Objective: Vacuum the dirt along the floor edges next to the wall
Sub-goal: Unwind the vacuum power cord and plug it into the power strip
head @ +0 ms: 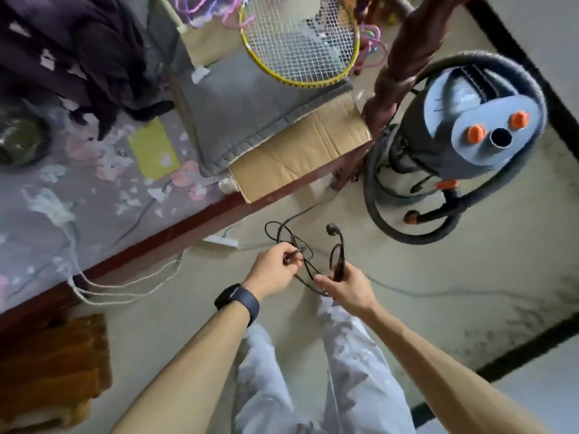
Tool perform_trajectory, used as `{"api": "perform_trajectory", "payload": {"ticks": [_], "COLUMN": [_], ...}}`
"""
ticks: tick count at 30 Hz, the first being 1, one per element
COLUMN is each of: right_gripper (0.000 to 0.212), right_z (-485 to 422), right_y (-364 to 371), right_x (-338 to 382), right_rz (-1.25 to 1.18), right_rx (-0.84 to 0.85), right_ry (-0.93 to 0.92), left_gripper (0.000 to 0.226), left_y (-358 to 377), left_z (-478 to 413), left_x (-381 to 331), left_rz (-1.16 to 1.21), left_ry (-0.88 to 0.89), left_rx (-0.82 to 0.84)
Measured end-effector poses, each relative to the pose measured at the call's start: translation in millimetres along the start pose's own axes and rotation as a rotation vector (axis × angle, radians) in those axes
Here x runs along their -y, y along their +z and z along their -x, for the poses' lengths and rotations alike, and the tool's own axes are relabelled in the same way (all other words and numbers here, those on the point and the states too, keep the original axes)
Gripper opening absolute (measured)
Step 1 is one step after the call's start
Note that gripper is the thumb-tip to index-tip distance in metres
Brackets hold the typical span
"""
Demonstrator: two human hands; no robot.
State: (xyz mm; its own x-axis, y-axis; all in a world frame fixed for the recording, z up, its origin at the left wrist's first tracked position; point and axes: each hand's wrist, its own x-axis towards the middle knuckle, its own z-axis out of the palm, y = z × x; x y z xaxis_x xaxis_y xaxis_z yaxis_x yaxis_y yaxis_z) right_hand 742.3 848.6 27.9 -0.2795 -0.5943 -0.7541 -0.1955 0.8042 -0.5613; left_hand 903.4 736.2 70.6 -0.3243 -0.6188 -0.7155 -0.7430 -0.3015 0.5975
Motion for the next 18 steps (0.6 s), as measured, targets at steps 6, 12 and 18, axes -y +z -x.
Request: {"api": "perform_trajectory", "payload": {"ticks": [6,12,18], "right_gripper": [0.042,0.033,0.035], "right_z": [-46,-118,-203], "right_y": [64,152,208], "right_x": [-32,-64,-144], "right_rz": [-0.34,-0.518,-0.448], "right_rx": [-0.378,-0.558,-0.617], "right_ry": [0.163,0.187,0.244], "left_gripper": [0.022,0.026,0.052], "left_y": [-18,-12,36], "left_z": [-77,-154,-265], "left_x": [43,126,213], "left_rz": [-0.418,-0.766,-1.01], "left_ry": [0.311,0.756,0.671], "left_rx": [-0.031,-0.08,-0.036]}}
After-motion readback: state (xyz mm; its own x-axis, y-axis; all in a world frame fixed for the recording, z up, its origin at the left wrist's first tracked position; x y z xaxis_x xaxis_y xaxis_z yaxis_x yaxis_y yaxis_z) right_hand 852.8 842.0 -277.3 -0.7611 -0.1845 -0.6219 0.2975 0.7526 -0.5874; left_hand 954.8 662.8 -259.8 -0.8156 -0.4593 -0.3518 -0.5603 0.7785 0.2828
